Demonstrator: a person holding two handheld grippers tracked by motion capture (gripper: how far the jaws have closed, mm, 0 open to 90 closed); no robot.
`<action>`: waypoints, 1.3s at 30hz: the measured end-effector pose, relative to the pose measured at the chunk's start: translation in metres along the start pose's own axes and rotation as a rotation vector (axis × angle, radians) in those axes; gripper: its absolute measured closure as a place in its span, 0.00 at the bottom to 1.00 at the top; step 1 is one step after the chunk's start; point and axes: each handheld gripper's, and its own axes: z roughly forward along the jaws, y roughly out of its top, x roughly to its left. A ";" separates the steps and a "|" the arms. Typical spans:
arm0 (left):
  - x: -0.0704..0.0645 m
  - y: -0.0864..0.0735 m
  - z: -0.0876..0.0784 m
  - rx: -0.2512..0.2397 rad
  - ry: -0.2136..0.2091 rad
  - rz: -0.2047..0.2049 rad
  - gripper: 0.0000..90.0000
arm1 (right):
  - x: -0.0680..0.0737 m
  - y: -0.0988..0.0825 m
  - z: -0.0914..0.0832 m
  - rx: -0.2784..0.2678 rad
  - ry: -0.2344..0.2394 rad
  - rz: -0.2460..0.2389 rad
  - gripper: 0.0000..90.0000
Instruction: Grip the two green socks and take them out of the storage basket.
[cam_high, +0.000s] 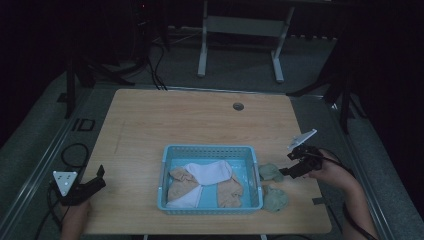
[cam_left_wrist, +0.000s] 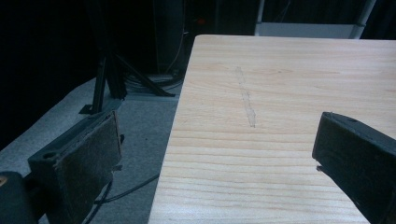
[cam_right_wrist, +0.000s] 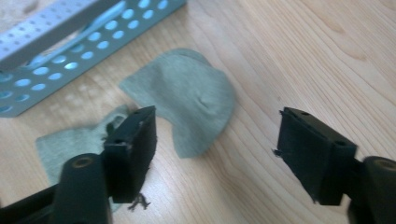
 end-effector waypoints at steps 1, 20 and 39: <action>0.000 0.000 0.000 0.000 0.000 0.000 0.01 | -0.002 -0.002 -0.001 -0.006 -0.004 0.013 0.28; 0.000 0.000 0.000 0.000 0.000 0.001 0.02 | -0.036 -0.066 0.004 -0.155 -0.109 0.304 0.15; 0.000 0.000 0.000 0.001 0.001 0.002 0.02 | -0.017 -0.131 0.018 -0.489 -0.435 0.647 0.13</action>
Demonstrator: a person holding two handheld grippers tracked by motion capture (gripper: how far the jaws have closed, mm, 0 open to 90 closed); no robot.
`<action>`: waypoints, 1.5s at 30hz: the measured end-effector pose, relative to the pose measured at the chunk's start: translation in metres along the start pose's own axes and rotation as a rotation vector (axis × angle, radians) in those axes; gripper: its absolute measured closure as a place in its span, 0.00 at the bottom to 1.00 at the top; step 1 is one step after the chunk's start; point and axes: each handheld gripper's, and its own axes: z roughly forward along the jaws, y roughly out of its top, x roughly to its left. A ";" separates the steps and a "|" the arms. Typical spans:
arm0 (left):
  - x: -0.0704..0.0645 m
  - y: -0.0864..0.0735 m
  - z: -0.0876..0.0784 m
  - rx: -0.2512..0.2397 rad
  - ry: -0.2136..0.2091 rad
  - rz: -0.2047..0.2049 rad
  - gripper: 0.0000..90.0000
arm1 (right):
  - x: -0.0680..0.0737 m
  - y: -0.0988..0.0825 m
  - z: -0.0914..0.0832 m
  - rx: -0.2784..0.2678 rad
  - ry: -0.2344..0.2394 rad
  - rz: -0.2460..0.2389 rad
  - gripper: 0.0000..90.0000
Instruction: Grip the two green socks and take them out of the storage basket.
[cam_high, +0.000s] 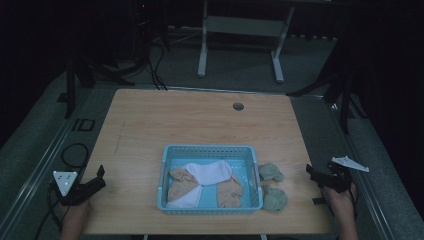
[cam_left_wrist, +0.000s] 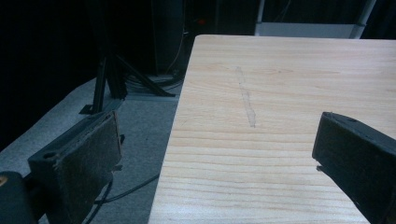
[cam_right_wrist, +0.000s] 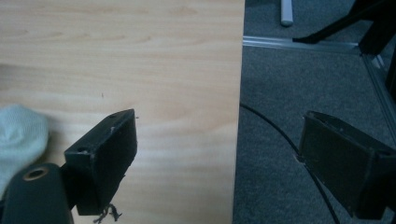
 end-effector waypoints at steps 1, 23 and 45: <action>0.000 0.000 0.000 0.000 0.000 0.000 0.01 | 0.001 -0.004 -0.001 -0.003 0.001 0.006 0.13; 0.000 0.000 0.000 0.000 -0.001 0.000 0.02 | 0.024 -0.045 -0.023 -0.335 -0.115 0.017 0.12; -0.001 0.000 0.000 -0.003 -0.004 0.004 0.01 | 0.024 -0.046 -0.019 -0.315 -0.102 -0.020 0.12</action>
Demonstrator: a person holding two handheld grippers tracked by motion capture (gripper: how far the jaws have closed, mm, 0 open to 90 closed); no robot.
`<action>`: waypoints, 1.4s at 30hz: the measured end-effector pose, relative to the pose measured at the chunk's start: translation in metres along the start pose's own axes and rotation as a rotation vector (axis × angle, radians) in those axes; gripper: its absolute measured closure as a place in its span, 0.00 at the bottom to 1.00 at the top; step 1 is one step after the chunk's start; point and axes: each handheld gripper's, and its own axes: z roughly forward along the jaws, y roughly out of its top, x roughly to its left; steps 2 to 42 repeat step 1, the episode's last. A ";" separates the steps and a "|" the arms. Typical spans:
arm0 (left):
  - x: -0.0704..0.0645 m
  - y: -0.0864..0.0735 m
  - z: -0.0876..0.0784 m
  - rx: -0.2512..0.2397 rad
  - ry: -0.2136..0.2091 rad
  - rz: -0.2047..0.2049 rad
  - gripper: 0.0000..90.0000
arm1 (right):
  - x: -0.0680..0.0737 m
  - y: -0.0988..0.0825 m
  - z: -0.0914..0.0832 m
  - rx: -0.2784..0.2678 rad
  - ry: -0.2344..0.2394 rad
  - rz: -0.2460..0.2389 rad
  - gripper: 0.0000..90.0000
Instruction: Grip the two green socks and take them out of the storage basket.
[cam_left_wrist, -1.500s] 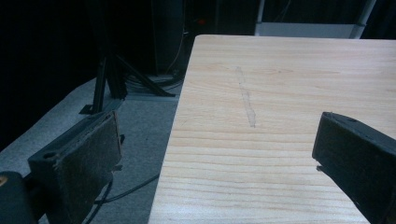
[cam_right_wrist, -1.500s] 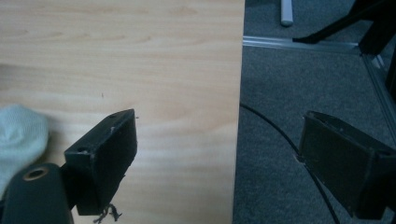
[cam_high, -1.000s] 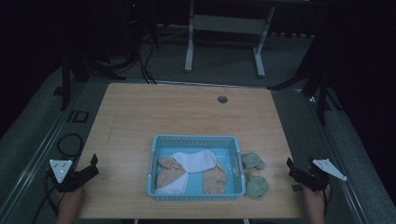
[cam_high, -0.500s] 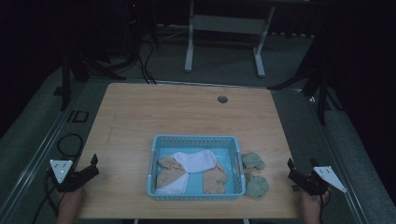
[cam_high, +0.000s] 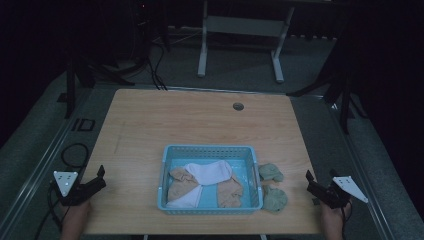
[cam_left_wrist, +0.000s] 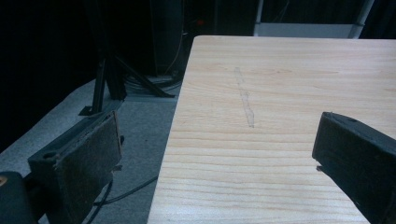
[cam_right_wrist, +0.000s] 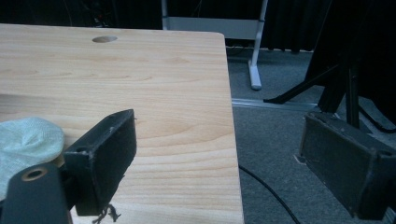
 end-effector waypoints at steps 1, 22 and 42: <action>0.000 0.000 0.000 0.000 0.000 0.000 0.01 | 0.000 0.000 0.000 0.003 0.003 0.003 0.12; 0.000 0.000 0.000 0.000 0.000 0.000 0.01 | 0.000 0.000 0.000 0.003 0.003 0.003 0.12; 0.000 0.000 0.000 0.000 0.000 0.000 0.01 | 0.000 0.000 0.000 0.003 0.003 0.003 0.12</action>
